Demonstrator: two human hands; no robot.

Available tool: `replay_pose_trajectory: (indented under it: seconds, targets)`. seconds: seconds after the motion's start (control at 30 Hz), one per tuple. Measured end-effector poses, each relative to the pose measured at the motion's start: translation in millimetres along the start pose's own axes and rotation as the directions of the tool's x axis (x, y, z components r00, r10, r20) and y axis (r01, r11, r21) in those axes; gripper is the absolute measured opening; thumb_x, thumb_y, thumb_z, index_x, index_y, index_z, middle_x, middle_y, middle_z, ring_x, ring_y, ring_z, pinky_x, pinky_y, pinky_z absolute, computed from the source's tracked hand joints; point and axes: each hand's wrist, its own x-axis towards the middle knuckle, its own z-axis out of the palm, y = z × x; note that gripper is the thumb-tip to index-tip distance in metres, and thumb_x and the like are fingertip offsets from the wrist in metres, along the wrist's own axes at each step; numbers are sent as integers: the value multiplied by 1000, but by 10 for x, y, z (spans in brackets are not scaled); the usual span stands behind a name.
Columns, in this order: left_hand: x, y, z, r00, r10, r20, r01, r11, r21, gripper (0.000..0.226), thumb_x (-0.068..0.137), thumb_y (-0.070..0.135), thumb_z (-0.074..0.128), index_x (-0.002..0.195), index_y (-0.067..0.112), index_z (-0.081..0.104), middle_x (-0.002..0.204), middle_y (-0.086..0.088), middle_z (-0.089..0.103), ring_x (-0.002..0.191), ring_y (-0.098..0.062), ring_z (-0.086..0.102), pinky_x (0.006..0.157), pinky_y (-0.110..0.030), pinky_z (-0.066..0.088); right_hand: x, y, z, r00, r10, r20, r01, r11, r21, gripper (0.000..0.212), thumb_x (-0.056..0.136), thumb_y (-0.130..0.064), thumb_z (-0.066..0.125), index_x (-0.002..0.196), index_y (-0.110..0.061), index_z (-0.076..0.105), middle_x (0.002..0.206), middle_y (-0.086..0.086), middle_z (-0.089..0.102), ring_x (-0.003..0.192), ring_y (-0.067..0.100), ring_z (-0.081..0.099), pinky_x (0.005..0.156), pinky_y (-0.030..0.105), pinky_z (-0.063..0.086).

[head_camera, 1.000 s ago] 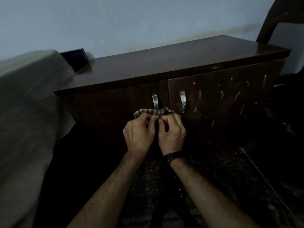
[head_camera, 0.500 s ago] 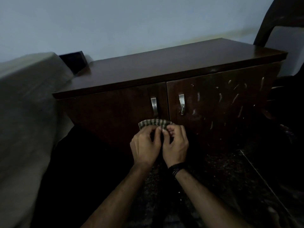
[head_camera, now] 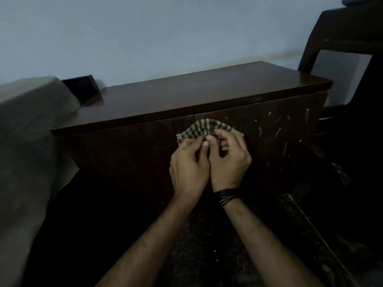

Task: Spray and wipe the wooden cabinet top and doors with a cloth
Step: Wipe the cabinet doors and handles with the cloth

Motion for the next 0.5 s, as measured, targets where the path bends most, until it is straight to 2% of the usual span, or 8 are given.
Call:
replay_pose_trajectory:
  seconds: [0.1,0.23,0.3,0.4,0.5]
  targets:
    - [31,-14,-2,996,-10,89,11,1000,-2,24,98,30,58,117,25,72,100,9,69,91,-7,65,78,-35,57,-33,17,-20,993,111,-28,-110,993,39,17,86,-14,76,102,-13,76,97,-6,68,76,5,64,68,25,57]
    - [-37,-5,42,989,-36,140,37,999,-1,24,98,29,57,117,27,73,103,11,69,93,-3,64,80,-31,56,-75,65,-87,982,188,19,-189,980,56,19,85,-15,77,104,-17,76,96,-10,68,82,5,68,71,26,59]
    - [-62,-10,69,985,-107,135,112,993,-37,23,98,30,56,112,27,74,101,11,69,92,-4,65,81,-34,57,-98,90,-118,970,238,45,-240,969,58,20,84,-15,78,104,-18,76,97,-10,70,83,5,68,72,29,60]
    - [-66,52,123,961,-248,125,259,962,-86,26,92,42,57,96,27,78,87,11,73,83,-5,69,75,-38,58,-168,161,-154,954,292,74,-295,955,36,24,84,-9,76,107,-16,75,101,-3,73,85,5,69,75,32,61]
    - [-5,114,170,924,-373,84,381,912,-151,15,89,37,70,85,27,80,74,13,75,73,0,70,70,-34,60,-150,177,-178,926,354,132,-362,931,47,27,85,-8,75,111,-14,75,105,0,74,86,-1,68,79,20,58]
